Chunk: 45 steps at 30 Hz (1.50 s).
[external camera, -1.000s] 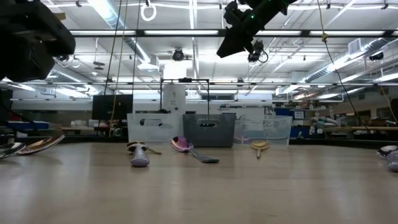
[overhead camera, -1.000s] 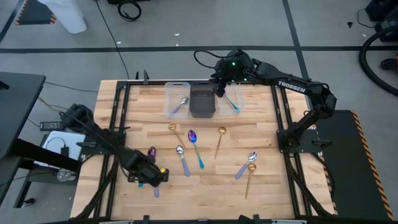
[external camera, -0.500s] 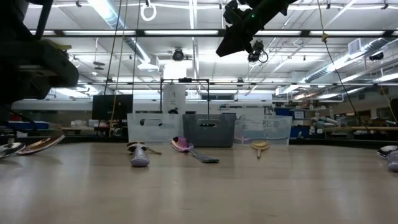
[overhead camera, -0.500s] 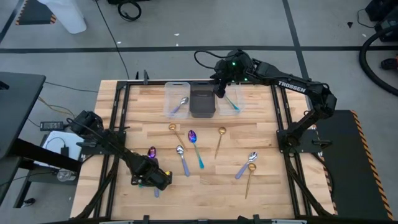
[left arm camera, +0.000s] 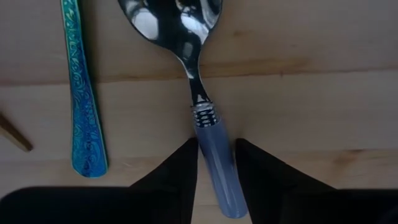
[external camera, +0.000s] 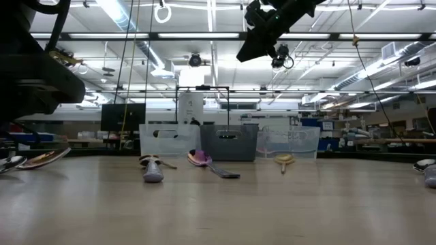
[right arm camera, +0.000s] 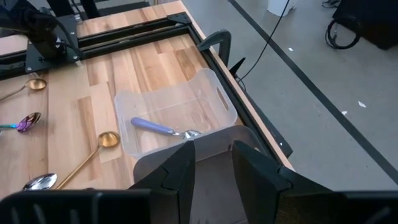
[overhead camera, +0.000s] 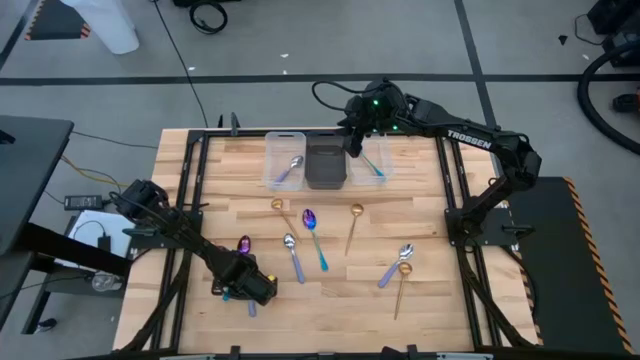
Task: Sort silverware by color (type)
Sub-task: Put the bottom left purple spoon into the left transparent bin
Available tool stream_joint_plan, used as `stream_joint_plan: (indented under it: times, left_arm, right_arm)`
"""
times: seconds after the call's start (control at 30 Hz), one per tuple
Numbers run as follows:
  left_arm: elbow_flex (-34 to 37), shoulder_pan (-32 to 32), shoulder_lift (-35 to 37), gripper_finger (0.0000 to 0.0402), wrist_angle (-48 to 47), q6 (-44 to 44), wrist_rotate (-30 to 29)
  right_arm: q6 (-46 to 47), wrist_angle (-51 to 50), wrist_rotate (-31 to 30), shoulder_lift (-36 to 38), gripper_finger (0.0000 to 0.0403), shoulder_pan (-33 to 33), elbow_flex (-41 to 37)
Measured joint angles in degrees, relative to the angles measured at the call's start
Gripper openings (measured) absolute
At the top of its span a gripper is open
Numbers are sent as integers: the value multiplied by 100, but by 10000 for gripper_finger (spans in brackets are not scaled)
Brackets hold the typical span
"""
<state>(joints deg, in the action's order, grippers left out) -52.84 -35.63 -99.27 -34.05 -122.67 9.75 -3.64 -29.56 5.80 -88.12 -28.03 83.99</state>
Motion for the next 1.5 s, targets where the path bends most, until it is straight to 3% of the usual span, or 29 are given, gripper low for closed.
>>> stream_joint_plan:
  times: [0.3,0.8,0.97,1.5]
  left_arm:
    - [7,-51,-6,53,-91,48,13]
    - [48,-80,415,53,-201,222,-361]
    - [43,-7,679,53,-307,601,-759]
    - [27,676,1317,53,-1010,2035,-982]
  right_arm:
    - [42,41,-28,0,117,-35,0]
    - [44,103,-32,0,117,-94,0]
    - [46,102,-32,0,117,-94,0]
    - [114,100,-32,0,117,-94,0]
